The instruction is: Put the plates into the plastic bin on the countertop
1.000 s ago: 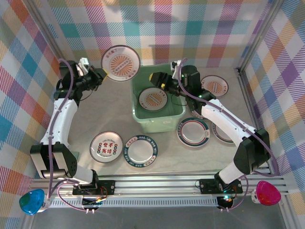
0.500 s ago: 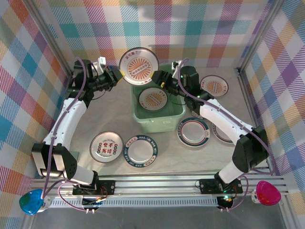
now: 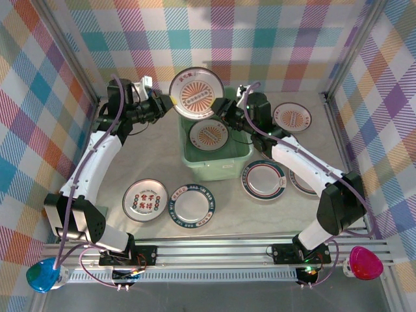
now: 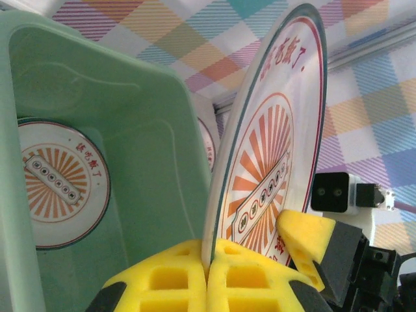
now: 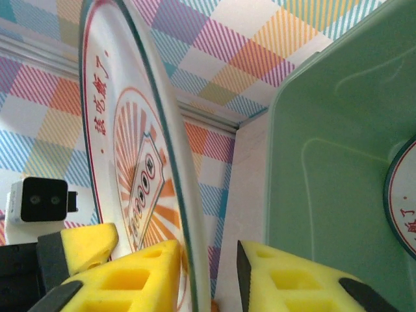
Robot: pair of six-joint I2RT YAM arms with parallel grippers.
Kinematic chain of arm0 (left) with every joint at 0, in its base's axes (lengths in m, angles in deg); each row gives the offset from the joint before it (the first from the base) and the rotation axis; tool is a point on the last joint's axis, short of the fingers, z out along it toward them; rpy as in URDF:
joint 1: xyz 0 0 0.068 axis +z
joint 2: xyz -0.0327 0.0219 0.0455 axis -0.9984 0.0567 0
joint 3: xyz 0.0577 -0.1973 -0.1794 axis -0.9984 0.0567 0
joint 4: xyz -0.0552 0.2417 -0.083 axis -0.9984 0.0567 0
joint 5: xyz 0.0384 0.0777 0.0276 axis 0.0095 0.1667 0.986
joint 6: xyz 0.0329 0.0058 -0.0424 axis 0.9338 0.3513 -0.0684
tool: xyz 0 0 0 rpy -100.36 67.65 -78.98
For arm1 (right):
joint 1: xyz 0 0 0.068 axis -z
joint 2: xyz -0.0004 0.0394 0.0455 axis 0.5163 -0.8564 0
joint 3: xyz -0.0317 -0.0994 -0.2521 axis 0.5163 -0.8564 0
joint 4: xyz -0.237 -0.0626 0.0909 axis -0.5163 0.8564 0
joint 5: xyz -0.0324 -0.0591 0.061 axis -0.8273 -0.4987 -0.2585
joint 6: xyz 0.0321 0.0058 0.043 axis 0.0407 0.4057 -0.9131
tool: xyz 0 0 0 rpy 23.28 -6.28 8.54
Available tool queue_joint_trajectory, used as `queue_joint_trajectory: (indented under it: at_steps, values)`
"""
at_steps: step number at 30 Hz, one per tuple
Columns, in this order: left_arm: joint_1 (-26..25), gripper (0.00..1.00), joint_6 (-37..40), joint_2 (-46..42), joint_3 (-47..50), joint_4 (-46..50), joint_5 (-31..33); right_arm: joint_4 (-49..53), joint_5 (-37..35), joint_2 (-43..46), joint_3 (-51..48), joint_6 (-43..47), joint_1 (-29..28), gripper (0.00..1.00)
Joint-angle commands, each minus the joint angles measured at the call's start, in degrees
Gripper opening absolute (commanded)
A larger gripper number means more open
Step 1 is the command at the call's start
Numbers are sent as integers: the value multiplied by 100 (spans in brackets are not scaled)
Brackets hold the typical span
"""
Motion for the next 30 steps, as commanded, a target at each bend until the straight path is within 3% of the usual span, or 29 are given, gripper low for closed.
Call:
queue_joint_trajectory:
  at_steps: [1,7,10,15,19,21,25,30]
  values:
    - [-116,0,315,64,-331,156,71,-265,-114,-77,-61,-74,-11,21]
    - [-195,0,398,142,-400,319,226,-305,-160,-61,-157,-166,-11,6]
    - [-229,1,412,164,-421,357,260,-253,-194,-8,-179,-153,-11,3]
    - [-248,23,420,142,-426,451,428,-325,-407,137,-351,-245,-11,0]
    - [-257,54,501,-1,-440,568,841,-382,-583,268,-473,-367,-11,0]
    - [-254,63,621,-63,-522,722,1069,-267,-693,355,-491,-380,-11,0]
    - [-177,70,856,-177,-670,957,1461,266,-1125,530,-466,-472,-22,0]
    - [103,71,739,-153,-581,1126,1543,1655,-1651,476,8,-552,-77,0]
